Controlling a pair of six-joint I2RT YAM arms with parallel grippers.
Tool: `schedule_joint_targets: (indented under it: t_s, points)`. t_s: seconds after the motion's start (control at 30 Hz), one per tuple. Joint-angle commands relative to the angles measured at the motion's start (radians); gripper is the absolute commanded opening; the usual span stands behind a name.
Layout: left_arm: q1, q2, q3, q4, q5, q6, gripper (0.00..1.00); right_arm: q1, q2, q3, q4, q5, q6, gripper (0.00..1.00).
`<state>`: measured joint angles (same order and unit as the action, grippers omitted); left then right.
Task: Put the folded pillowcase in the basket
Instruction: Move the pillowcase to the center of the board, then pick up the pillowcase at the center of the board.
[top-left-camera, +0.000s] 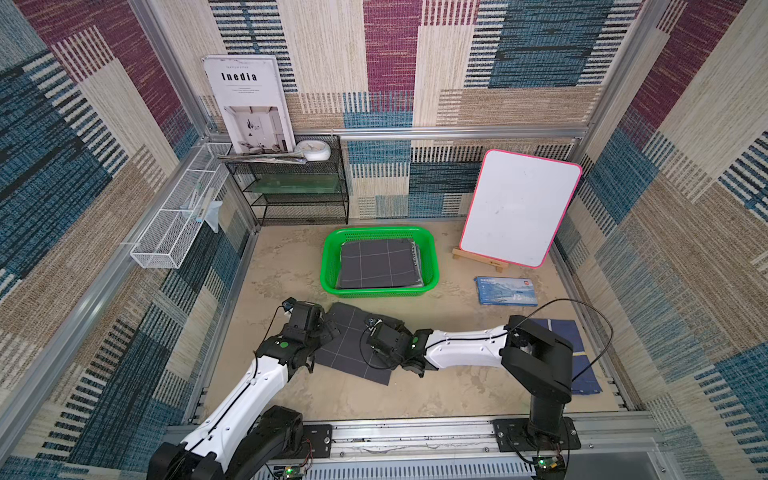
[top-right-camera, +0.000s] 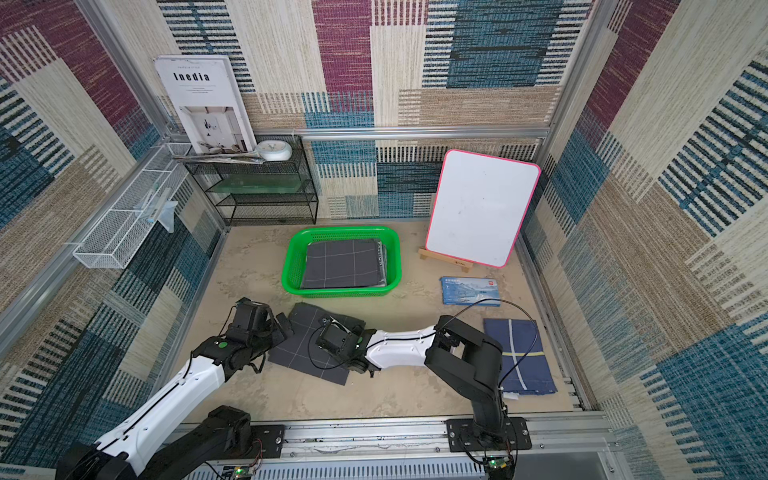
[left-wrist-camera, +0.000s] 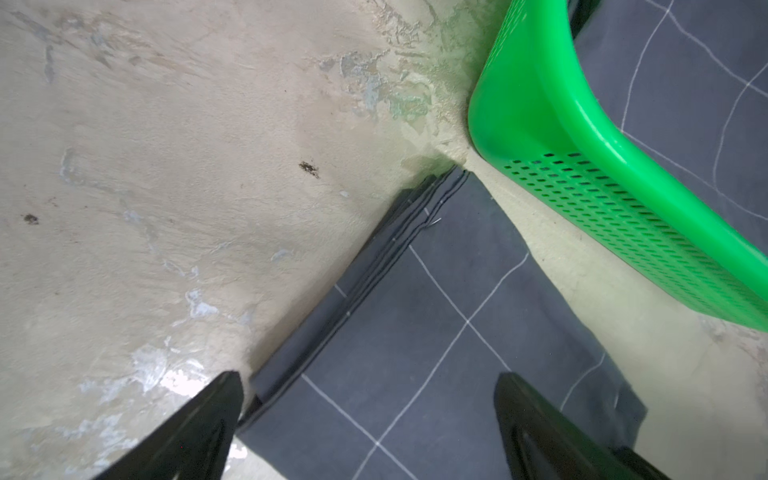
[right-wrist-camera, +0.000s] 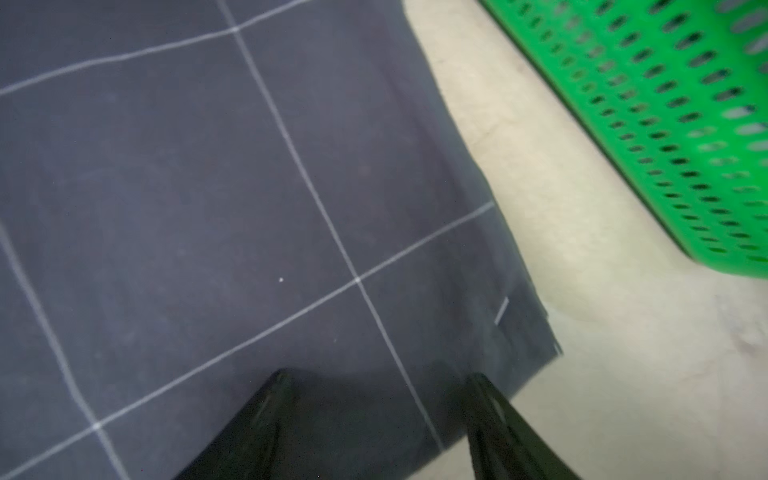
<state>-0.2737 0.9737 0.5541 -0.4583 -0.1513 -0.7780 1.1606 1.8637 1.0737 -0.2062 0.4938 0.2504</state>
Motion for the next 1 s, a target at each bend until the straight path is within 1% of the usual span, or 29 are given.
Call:
schedule_joint_targets:
  t_s: [0.0,0.1,0.17,0.3,0.37,0.4,0.5,0.53,0.6,0.67,0.8,0.97]
  points:
    - [0.002,0.021,0.007,-0.005,-0.02,-0.017,0.99,-0.034,-0.052,-0.06,-0.083,0.099,0.045,0.7]
    - [0.005,0.016,-0.022,0.044,0.0,-0.027,0.99,-0.067,-0.095,-0.078,-0.101,0.151,0.074,0.7]
    - [0.005,0.026,-0.028,0.07,0.022,-0.028,0.99,-0.088,-0.116,-0.073,-0.108,0.139,0.086,0.7]
    - [0.006,0.077,0.0,0.07,0.067,-0.011,0.97,-0.109,-0.173,-0.076,-0.048,0.024,0.106,0.7]
    - [0.005,0.082,0.0,0.069,0.075,-0.01,0.97,-0.133,-0.188,-0.075,-0.035,0.004,0.152,0.7]
    - [0.005,0.076,-0.009,0.081,0.083,-0.01,0.96,-0.164,-0.19,-0.067,-0.047,-0.019,0.182,0.7]
    - [0.004,0.06,-0.042,0.127,0.115,-0.009,0.96,-0.263,-0.207,-0.074,-0.04,-0.161,0.259,0.7]
    - [0.002,0.065,-0.045,0.136,0.123,-0.007,0.96,-0.279,-0.215,-0.083,-0.02,-0.213,0.266,0.7]
    - [0.001,0.098,-0.04,0.144,0.142,0.002,0.94,-0.291,-0.218,-0.096,0.013,-0.277,0.278,0.69]
    - [-0.001,0.14,-0.033,0.151,0.157,0.009,0.92,-0.292,-0.207,-0.099,0.029,-0.311,0.288,0.7]
    - [-0.025,0.191,-0.054,0.217,0.188,-0.008,0.9,-0.301,-0.18,-0.122,0.068,-0.362,0.311,0.69]
    - [-0.067,0.27,-0.024,0.234,0.19,-0.005,0.86,-0.306,-0.141,-0.137,0.103,-0.412,0.34,0.67]
